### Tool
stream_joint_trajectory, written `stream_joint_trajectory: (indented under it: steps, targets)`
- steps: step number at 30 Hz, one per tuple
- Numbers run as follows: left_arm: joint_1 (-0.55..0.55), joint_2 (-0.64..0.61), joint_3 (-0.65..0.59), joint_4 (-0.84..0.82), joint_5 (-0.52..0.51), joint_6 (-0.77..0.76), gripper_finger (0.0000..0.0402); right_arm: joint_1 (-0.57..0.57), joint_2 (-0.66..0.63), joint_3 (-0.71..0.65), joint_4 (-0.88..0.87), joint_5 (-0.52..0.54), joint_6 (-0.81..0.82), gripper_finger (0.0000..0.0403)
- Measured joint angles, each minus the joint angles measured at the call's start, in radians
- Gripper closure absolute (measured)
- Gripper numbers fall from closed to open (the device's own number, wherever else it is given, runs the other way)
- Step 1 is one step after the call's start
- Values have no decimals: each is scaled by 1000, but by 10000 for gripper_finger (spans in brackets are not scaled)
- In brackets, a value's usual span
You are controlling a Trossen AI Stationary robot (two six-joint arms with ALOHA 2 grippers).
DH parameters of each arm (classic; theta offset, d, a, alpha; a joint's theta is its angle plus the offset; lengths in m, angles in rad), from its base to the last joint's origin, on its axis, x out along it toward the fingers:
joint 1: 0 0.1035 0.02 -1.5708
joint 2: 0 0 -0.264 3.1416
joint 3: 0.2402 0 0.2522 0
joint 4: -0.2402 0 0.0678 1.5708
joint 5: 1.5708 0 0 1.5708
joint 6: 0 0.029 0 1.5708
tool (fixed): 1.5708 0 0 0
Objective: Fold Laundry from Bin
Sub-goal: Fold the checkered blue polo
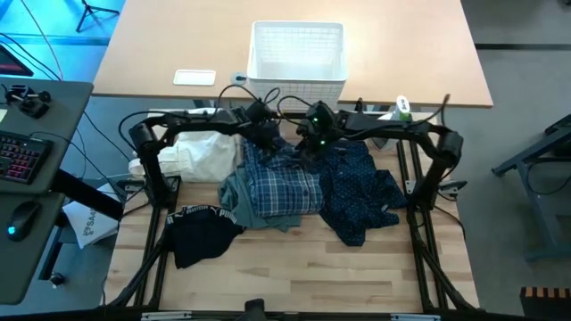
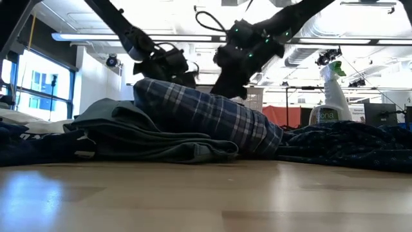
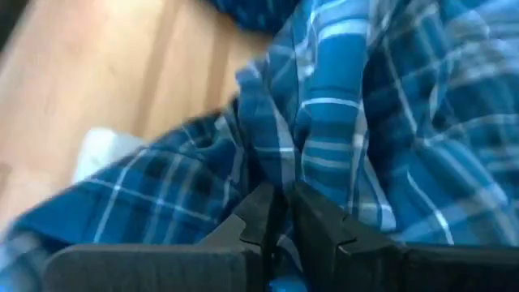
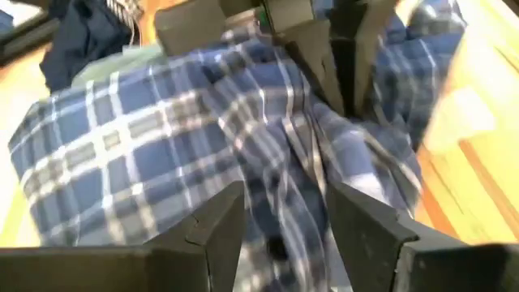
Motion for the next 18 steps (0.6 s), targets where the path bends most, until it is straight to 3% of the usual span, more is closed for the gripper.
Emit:
stream_joint_trajectory:
  steps: [6,14,18]
  targets:
    - [-8,36,-47,159,3,-19,385,14,-71,0,-53,25,-15,236]
    - [-8,-85,81,-141,-10,71,395,64,-36,0,-39,112,-120,237]
    - [-8,-158,126,-273,-29,105,395,103,19,0,51,126,-232,237]
